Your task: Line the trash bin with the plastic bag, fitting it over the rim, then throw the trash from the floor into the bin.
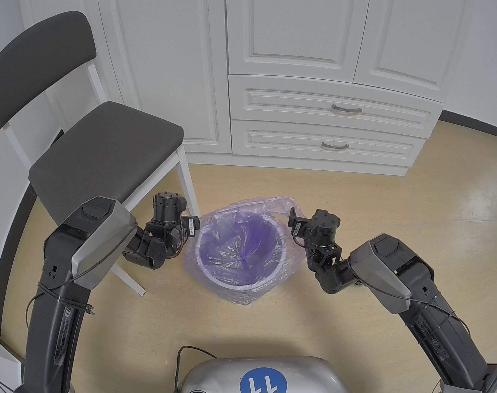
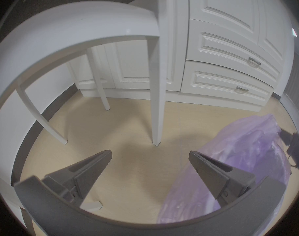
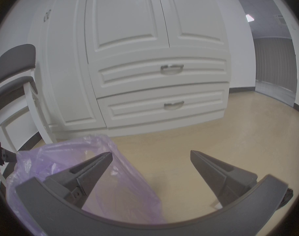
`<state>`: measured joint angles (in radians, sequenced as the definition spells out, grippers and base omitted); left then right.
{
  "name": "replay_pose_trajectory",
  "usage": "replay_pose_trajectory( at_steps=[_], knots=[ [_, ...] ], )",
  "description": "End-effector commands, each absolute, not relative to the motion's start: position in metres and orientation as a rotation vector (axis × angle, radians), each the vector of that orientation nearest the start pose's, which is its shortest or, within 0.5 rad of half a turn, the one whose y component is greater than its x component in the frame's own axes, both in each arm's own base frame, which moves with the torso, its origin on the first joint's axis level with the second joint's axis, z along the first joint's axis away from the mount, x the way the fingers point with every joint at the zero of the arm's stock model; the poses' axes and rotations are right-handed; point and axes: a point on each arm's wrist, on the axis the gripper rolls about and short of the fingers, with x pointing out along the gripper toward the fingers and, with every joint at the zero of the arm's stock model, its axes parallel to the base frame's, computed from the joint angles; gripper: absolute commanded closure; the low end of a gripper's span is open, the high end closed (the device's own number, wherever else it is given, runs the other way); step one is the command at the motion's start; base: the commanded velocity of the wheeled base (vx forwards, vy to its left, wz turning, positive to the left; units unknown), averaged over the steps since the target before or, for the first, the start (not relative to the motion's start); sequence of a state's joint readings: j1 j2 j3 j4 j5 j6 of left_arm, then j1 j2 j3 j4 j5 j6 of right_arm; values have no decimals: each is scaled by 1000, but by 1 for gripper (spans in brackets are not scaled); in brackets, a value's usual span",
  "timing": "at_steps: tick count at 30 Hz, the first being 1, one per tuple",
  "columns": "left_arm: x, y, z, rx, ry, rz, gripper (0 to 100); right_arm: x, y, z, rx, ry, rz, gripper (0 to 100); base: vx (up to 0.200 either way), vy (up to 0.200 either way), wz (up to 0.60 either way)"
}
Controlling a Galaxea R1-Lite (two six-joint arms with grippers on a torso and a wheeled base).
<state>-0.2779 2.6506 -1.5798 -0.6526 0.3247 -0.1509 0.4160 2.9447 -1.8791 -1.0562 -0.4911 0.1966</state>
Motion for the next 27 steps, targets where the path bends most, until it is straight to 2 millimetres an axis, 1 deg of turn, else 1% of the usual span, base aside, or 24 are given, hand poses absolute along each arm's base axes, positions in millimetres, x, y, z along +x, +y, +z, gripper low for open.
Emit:
replay_pose_trajectory(
  at_steps=[1, 5, 7, 11, 13, 14, 15, 16, 17, 19, 21, 23, 26, 27],
  knots=[
    [490, -131, -18, -49, 398, 85, 0, 513, 214, -64, 293, 57, -29, 0, 0, 0, 0],
    [490, -131, -13, -54, 385, 83, 0, 516, 207, -72, 318, 133, -17, 0, 0, 0, 0],
    [488, -133, -10, -59, 382, 79, 0, 515, 207, -77, 312, 157, -14, 0, 0, 0, 0],
    [483, -138, 1, -73, 369, 68, 0, 513, 205, -91, 287, 214, -25, 0, 0, 0, 0],
    [479, -142, 8, -86, 360, 60, 0, 512, 205, -95, 272, 248, -32, 0, 0, 0, 0],
    [479, -142, 8, -86, 360, 60, 0, 512, 205, -95, 272, 248, -32, 0, 0, 0, 0],
    [476, -146, 13, -95, 349, 50, 0, 512, 204, -98, 262, 273, -38, 0, 0, 0, 0],
    [476, -146, 13, -95, 349, 50, 0, 512, 204, -98, 262, 273, -38, 0, 0, 0, 0],
    [470, -151, 17, -95, 345, 37, 0, 512, 203, -99, 257, 286, -44, 0, 0, 0, 0],
    [468, -154, 18, -95, 345, 28, 0, 512, 203, -99, 257, 286, -44, 0, 0, 0, 0],
    [461, -163, 19, -88, 350, 7, 0, 512, 203, -99, 256, 287, -46, 0, 0, 0, 0],
    [458, -167, 21, -86, 350, -2, 0, 512, 203, -98, 259, 284, -47, 0, 0, 0, 0],
    [442, -173, 19, -55, 405, -36, 0, 511, 205, -98, 268, 271, -48, 0, 0, 0, 0],
    [442, -173, 19, -55, 405, -36, 0, 511, 205, -98, 268, 271, -48, 0, 0, 0, 0]
  ],
)
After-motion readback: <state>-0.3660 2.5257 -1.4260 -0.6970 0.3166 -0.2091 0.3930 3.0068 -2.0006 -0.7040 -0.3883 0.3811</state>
